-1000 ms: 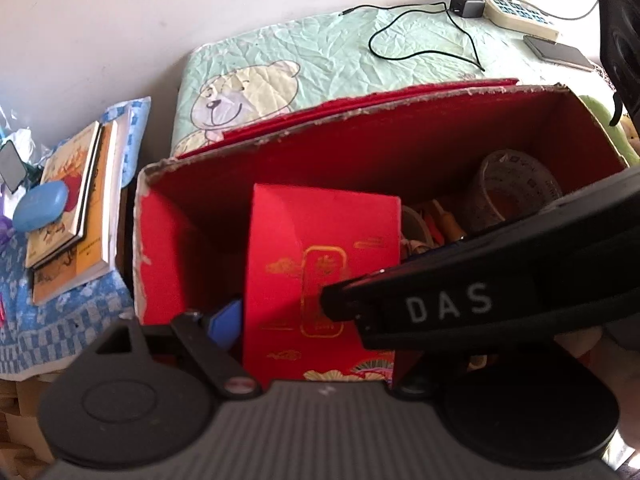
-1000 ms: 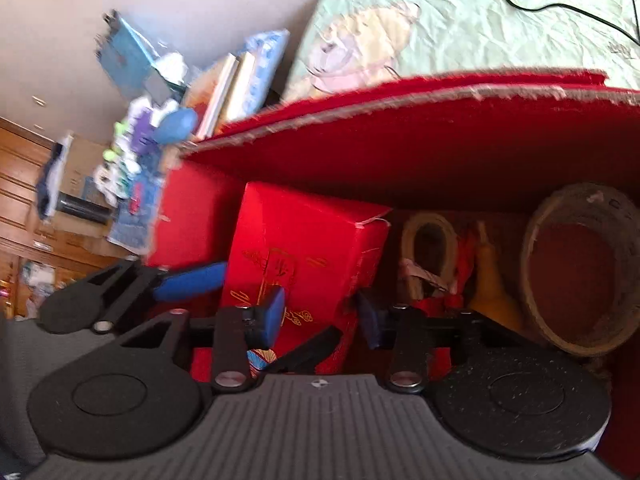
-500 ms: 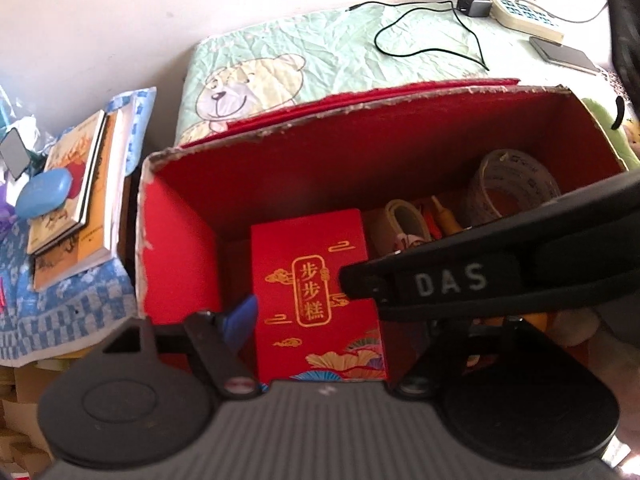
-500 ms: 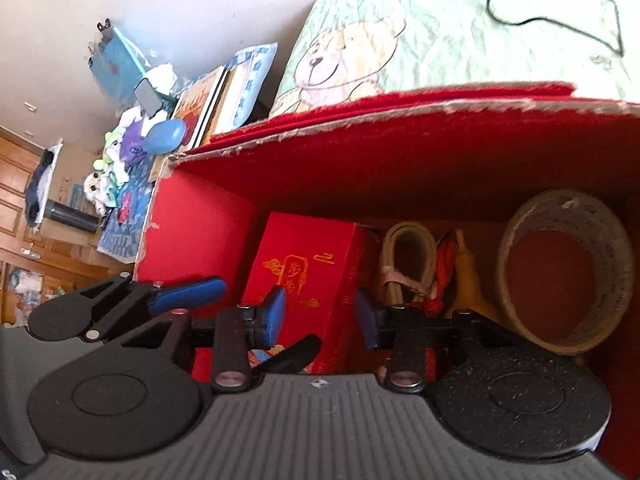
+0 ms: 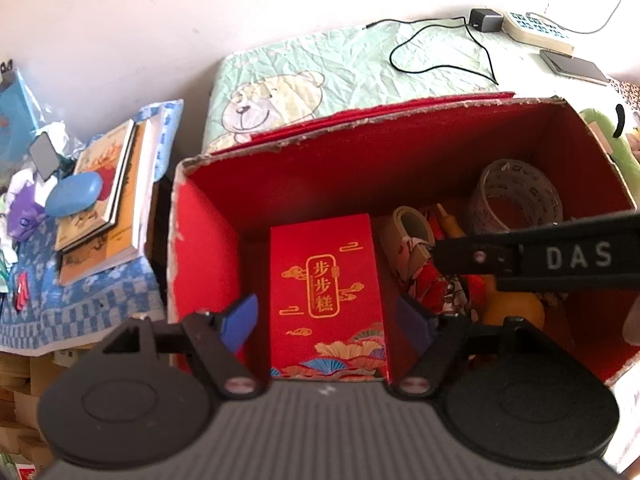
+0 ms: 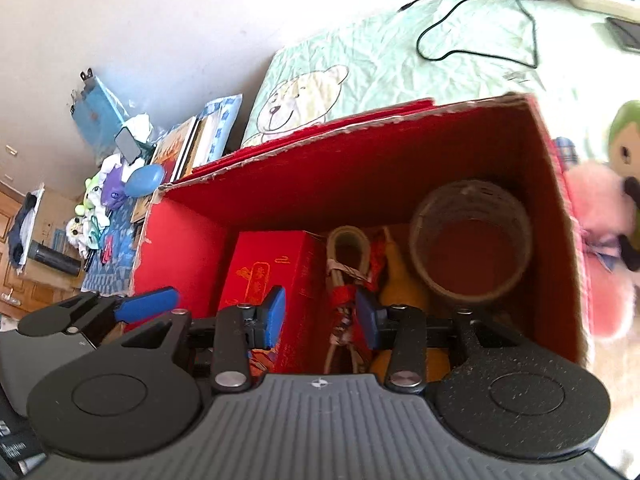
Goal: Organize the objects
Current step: 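Open the right gripper to release the red gift box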
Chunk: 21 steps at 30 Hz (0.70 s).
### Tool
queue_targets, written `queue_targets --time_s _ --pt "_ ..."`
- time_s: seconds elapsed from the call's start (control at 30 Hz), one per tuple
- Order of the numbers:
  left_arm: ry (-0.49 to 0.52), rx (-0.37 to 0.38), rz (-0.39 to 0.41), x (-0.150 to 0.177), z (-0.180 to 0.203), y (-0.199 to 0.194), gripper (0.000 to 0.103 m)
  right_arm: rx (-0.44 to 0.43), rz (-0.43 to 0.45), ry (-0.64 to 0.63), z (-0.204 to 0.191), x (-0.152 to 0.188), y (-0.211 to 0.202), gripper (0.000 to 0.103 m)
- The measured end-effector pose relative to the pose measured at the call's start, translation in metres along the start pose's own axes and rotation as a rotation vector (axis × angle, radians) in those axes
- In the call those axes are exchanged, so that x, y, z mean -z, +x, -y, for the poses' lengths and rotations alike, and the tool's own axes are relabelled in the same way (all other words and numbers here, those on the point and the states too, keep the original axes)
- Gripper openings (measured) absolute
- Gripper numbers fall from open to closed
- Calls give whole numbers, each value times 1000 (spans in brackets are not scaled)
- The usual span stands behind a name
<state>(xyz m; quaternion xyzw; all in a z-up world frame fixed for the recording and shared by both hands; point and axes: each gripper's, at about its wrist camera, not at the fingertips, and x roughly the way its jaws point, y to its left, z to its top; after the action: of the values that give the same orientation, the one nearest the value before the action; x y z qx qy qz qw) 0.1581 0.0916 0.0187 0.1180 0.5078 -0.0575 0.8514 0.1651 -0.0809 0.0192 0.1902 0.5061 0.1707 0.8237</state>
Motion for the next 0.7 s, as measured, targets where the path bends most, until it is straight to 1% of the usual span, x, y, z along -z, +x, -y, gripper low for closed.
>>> queue_targets --time_s 0.17,0.3,0.47,0.7 --pt "-10 -22 17 4 2 -11 79 31 51 -2 -1 11 -19 43" --pt "-23 -27 33 10 4 -23 79 39 82 -3 -4 19 -33 43" --pt "-43 -30 58 18 8 -40 80 70 119 -38 -11 31 -51 43" --pt "-68 -31 69 32 14 -57 82 71 133 -65 -16 47 -64 43"
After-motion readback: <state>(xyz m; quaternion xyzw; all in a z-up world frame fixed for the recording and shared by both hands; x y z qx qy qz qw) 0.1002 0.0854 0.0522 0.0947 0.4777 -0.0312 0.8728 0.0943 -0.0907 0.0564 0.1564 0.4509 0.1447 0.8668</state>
